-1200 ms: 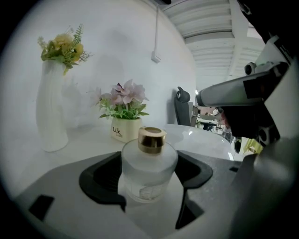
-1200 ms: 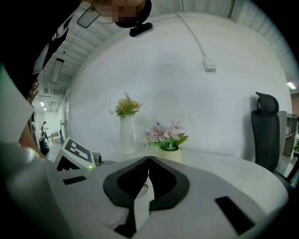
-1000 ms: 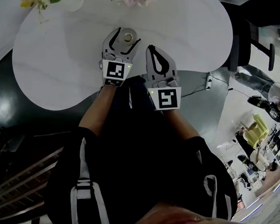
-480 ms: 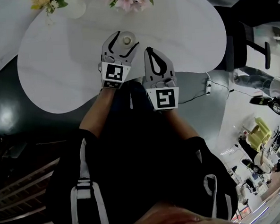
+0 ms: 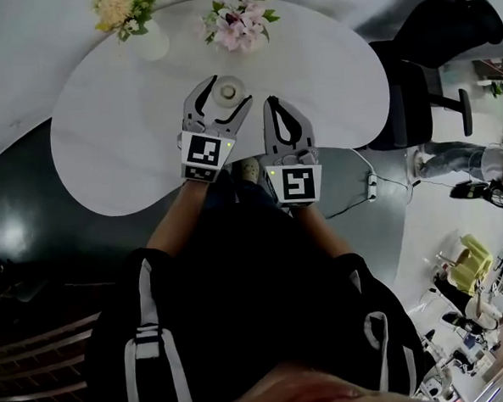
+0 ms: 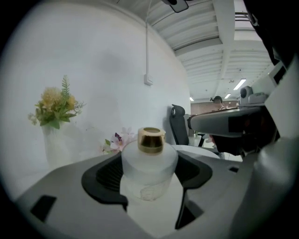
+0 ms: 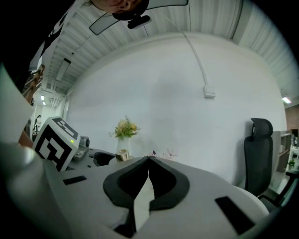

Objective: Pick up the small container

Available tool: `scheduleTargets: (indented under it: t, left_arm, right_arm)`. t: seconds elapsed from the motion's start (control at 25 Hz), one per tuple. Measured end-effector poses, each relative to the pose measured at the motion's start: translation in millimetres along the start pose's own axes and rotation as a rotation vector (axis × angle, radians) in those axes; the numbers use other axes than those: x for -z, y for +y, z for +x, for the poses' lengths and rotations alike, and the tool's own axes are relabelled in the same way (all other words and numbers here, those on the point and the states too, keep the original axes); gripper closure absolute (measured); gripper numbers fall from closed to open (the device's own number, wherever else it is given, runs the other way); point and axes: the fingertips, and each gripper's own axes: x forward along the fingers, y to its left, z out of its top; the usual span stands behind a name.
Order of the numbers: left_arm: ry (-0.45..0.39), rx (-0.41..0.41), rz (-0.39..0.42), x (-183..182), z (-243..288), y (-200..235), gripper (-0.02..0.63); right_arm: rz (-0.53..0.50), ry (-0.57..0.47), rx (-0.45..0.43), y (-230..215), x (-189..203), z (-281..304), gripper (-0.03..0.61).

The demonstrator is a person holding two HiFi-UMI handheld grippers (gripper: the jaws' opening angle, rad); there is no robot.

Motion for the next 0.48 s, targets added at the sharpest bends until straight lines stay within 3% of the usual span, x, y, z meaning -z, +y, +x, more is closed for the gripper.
scheduleTargets:
  t: [0.28,0.48]
  left_arm:
    - [-0.055,-0.033,0.012,-50,-31,3,0.281]
    - [-0.095,-0.078,-0.015,-80,-55,9,0.280]
  right_arm:
    - [-0.017,-0.010,0.020,-5,-23,-16,0.557]
    - [-0.014,-0.098,0.064,-15,-50,-28,0.557]
